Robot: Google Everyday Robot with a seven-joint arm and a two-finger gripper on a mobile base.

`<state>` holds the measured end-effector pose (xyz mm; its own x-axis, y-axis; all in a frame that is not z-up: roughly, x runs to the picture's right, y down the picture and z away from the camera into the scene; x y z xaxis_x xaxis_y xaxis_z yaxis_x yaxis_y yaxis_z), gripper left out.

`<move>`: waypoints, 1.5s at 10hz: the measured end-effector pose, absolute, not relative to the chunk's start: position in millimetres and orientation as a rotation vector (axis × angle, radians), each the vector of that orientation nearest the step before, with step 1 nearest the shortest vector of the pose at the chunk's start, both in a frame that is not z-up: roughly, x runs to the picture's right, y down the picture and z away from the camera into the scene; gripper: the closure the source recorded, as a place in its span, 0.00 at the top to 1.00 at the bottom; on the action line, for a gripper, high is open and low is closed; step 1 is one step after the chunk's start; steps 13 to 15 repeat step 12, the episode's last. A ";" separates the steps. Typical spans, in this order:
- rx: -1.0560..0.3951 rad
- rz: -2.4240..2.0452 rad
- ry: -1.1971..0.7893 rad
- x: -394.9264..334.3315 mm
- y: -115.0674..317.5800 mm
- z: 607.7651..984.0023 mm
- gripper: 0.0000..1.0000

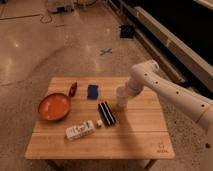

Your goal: Pick up the ceramic cup

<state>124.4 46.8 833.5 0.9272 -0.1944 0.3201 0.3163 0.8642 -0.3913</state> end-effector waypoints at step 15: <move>-0.420 -0.349 -0.355 108.8 -26.7 802.5 0.00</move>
